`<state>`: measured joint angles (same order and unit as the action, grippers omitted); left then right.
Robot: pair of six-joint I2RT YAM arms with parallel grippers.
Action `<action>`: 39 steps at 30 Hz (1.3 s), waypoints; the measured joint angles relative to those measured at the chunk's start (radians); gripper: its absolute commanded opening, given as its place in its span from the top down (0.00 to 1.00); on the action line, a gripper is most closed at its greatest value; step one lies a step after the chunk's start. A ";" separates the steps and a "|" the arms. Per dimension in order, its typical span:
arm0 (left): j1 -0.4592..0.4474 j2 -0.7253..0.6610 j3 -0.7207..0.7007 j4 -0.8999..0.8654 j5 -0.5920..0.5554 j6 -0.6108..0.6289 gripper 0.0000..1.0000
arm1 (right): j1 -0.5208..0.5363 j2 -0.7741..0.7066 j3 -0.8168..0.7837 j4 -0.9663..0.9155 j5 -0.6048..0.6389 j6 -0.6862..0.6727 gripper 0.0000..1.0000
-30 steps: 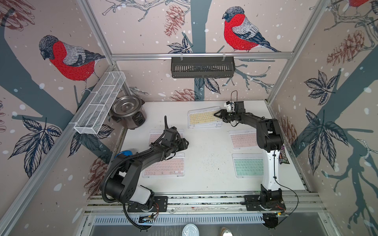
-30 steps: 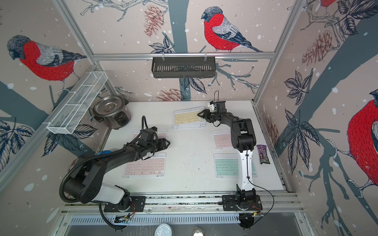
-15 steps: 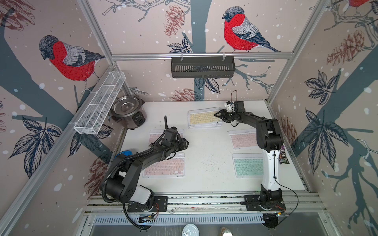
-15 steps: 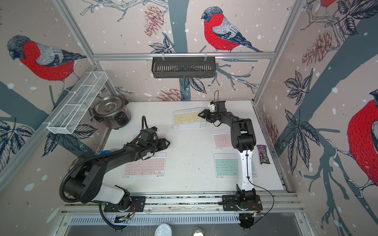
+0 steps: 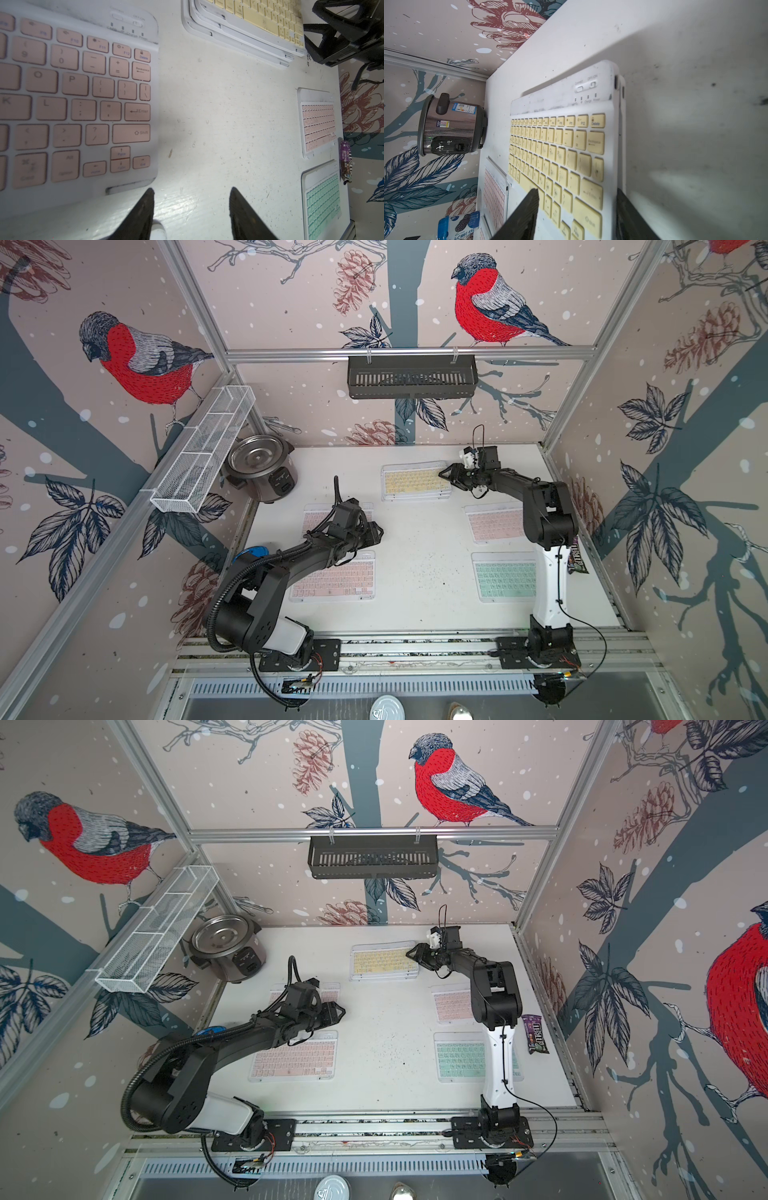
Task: Stack the numeric keypads
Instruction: Place the numeric keypad at the numeric keypad, then move the numeric keypad to the center of the board.
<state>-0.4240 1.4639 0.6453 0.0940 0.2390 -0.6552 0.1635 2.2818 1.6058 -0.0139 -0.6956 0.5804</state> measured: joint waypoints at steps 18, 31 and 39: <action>0.000 -0.005 -0.005 0.000 0.000 -0.002 0.43 | -0.034 -0.058 -0.061 0.049 0.024 0.023 0.42; -0.026 -0.064 -0.008 -0.010 -0.009 0.009 0.43 | -0.017 -0.381 -0.383 0.067 0.151 -0.013 0.42; -0.077 -0.134 -0.025 -0.038 -0.053 0.027 0.42 | 0.090 -0.728 -0.756 0.016 0.359 -0.056 0.40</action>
<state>-0.5011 1.3304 0.6205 0.0559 0.1864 -0.6281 0.2535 1.5539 0.8494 0.0021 -0.3363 0.5247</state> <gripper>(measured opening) 0.577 0.594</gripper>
